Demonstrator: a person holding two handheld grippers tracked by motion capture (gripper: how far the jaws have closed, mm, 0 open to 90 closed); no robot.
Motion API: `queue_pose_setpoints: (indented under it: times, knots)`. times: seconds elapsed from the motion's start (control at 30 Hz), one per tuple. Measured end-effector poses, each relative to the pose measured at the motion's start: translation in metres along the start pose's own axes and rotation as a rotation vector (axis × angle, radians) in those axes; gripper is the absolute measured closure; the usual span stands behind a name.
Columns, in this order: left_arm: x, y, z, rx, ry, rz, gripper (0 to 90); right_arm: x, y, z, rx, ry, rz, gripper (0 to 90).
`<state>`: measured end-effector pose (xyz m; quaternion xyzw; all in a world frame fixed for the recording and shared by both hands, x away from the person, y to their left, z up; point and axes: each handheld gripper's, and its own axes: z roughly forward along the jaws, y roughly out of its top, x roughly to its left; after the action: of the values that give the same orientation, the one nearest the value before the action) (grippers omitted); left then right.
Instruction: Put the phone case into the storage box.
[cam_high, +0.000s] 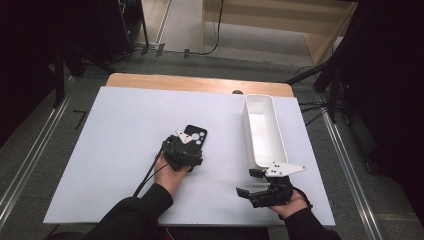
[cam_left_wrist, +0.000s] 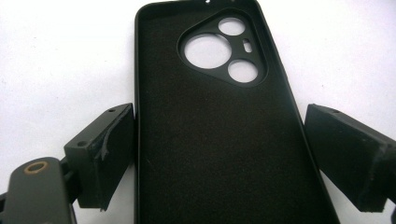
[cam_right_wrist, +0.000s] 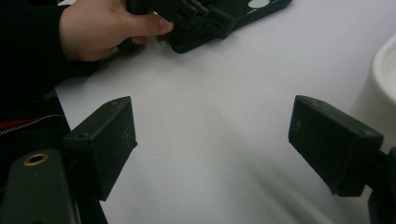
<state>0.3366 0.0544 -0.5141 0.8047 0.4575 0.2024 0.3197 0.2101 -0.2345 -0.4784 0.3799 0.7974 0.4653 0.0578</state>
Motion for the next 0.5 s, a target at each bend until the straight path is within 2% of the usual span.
queue_pose_setpoints:
  times: [0.3, 0.5]
  knots:
    - [-0.0004, -0.0004, -0.0016, -0.011, 0.004, 0.006, 13.2, -0.0003, -0.0001, 0.0004, 0.002, 0.001, -0.001, 13.5]
    - [0.0002, -0.0004, -0.0019, -0.020, -0.015, 0.001, 13.6, -0.0003, -0.0001, 0.0004, 0.003, 0.001, -0.001, 13.5]
